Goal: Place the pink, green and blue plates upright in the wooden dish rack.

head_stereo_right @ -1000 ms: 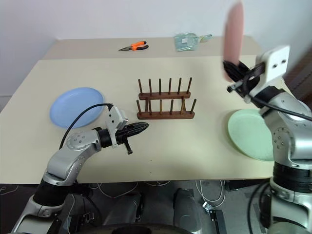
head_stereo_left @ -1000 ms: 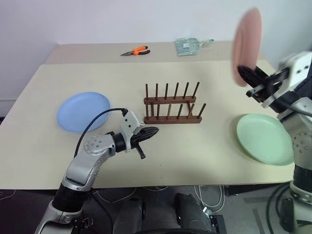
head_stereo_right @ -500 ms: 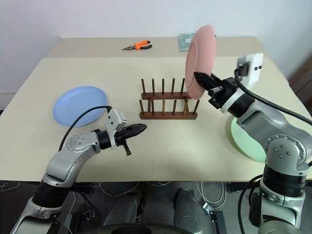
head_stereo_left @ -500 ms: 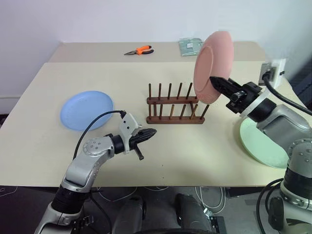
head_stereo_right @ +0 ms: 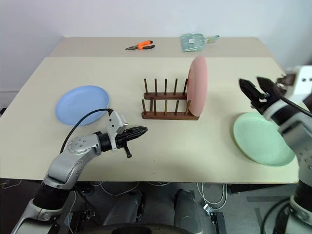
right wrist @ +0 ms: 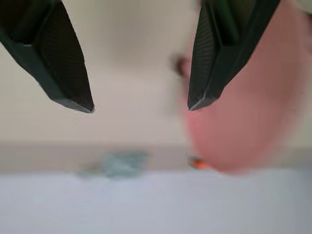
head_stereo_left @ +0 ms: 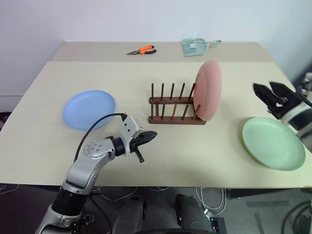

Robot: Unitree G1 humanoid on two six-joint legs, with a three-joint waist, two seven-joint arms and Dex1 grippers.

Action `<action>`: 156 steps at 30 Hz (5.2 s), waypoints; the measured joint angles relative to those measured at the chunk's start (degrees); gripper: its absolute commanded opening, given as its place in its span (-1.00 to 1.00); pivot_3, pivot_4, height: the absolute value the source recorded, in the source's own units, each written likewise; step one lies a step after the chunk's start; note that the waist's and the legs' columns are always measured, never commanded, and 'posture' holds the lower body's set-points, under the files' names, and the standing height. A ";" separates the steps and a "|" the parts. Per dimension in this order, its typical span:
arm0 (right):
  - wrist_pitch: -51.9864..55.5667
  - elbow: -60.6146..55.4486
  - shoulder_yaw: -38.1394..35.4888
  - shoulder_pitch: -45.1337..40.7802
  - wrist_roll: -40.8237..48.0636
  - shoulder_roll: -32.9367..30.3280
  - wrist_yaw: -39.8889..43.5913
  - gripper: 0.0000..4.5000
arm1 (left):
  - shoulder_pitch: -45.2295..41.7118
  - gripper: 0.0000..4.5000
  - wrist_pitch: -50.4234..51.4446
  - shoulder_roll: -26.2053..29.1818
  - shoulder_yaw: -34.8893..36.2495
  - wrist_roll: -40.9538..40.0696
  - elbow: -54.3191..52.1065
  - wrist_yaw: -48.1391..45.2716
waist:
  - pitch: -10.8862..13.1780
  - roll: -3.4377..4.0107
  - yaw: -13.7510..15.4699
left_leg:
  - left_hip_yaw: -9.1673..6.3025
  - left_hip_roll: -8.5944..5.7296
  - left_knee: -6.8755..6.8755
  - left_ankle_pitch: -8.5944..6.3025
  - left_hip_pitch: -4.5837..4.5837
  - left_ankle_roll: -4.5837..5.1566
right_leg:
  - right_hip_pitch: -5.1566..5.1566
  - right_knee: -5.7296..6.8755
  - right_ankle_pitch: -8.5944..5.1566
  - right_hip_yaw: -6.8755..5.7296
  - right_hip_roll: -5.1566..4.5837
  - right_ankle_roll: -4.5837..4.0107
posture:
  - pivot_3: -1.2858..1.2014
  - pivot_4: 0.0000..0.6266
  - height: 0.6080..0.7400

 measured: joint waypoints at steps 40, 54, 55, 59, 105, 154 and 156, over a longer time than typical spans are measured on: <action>-3.86 -8.16 19.88 -39.47 43.56 30.98 -28.97 -0.99 | -2.38 -1.00 -4.30 -0.14 0.43 2.76 6.37 -0.31 | 0.10 0.09 -0.31 | -0.13 0.02 -0.02 -0.01 -0.05 0.02 | -0.13 0.06 0.04 -0.04 -0.02 -0.02 | 0.03 -0.52 1.00; -4.11 1.60 24.29 -36.96 36.46 31.76 -32.52 -0.99 | 0.39 -1.00 -4.32 0.02 0.55 2.84 4.40 1.38 | 0.11 0.13 -1.46 | -0.07 0.02 -0.07 -0.01 -0.02 0.02 | -0.21 0.14 0.06 -0.02 0.02 0.02 | 0.03 -0.52 1.00; -4.11 2.72 24.30 -36.94 36.11 32.21 -32.86 -0.99 | 0.39 -1.00 -4.32 0.01 0.55 2.84 4.38 1.40 | 0.11 0.14 -1.49 | -0.07 0.02 -0.07 -0.01 -0.02 0.02 | -0.21 0.14 0.07 -0.02 0.02 0.03 | 0.03 -0.52 1.00; -4.64 7.74 23.87 -36.96 35.88 34.40 -35.10 -0.54 | 0.39 -1.00 -4.32 0.01 0.55 2.84 4.36 1.42 | 0.12 0.14 -1.57 | -0.06 0.02 -0.09 -0.01 -0.02 0.02 | -0.24 0.16 0.08 -0.02 0.03 0.06 | 0.03 -0.52 1.00; -22.26 -3.01 59.28 -38.92 -39.24 16.35 13.35 1.00 | -17.94 -0.98 21.60 -9.68 39.26 -15.50 0.91 46.00 | 0.24 -0.96 -0.42 | -0.13 -0.05 -0.12 0.12 -0.06 -0.28 | -0.25 0.12 0.18 -0.09 0.01 0.24 | 0.03 -0.52 1.00; 9.85 -4.74 25.05 -36.60 6.02 54.14 -20.75 -1.00 | 16.79 -0.56 -9.22 6.39 13.18 -3.08 -2.28 11.98 | 0.26 -0.54 -1.79 | -0.22 0.12 -0.80 0.21 -0.05 -0.39 | -1.01 0.43 0.14 0.15 0.30 -0.45 | 0.03 -0.52 1.00; 9.93 -4.57 24.27 -36.62 8.09 54.15 -22.63 -1.00 | 16.79 -0.56 -9.34 6.16 13.18 -3.01 -2.24 11.55 | 0.26 -0.55 -1.78 | -0.22 0.12 -0.79 0.22 -0.04 -0.38 | -1.00 0.43 0.18 0.15 0.31 -0.38 | 0.03 -0.52 1.00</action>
